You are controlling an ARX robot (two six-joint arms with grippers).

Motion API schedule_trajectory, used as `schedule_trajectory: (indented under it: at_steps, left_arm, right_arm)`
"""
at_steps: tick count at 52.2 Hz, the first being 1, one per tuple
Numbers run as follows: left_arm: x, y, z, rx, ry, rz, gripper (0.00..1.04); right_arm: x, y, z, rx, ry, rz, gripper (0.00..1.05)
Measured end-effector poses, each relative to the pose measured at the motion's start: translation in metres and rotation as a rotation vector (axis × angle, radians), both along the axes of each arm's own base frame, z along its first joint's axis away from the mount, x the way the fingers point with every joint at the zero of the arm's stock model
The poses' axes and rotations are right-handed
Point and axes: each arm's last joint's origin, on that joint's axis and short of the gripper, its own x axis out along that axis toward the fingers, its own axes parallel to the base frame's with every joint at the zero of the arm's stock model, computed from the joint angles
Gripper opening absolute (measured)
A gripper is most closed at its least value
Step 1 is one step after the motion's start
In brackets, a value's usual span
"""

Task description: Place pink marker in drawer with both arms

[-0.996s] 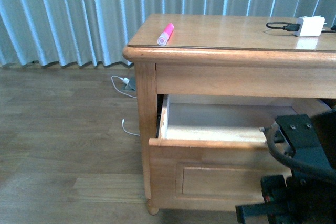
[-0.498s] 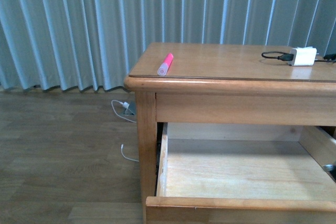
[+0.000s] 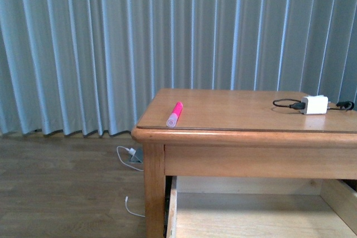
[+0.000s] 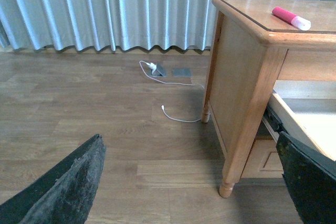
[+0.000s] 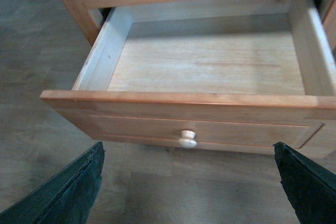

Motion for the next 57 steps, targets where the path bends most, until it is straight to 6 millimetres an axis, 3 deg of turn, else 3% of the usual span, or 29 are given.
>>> schedule_trajectory:
  at_steps: [11, 19, 26, 29, 31, 51, 57]
  left_arm:
    - [0.000, 0.000, 0.000, 0.000, 0.000, 0.000, 0.99]
    - [0.000, 0.000, 0.000, 0.000, 0.000, 0.000, 0.99]
    - [0.000, 0.000, 0.000, 0.000, 0.000, 0.000, 0.99]
    - [0.000, 0.000, 0.000, 0.000, 0.000, 0.000, 0.99]
    - [0.000, 0.000, 0.000, 0.000, 0.000, 0.000, 0.99]
    - [0.000, 0.000, 0.000, 0.000, 0.000, 0.000, 0.99]
    - [0.000, 0.000, 0.000, 0.000, 0.000, 0.000, 0.99]
  right_arm:
    - [-0.002, -0.002, 0.000, -0.020, -0.044, -0.025, 0.95]
    - [-0.005, -0.011, -0.011, -0.092, -0.425, -0.206, 0.68]
    - [-0.007, -0.017, -0.017, -0.112, -0.456, -0.203, 0.45]
    - [-0.008, -0.021, -0.023, -0.123, -0.450, -0.202, 0.30]
    - [-0.009, -0.022, -0.024, -0.132, -0.449, -0.206, 0.27]
    - [-0.009, -0.023, -0.024, -0.131, -0.455, -0.212, 0.96]
    - [-0.009, -0.023, -0.024, -0.131, -0.455, -0.212, 0.96]
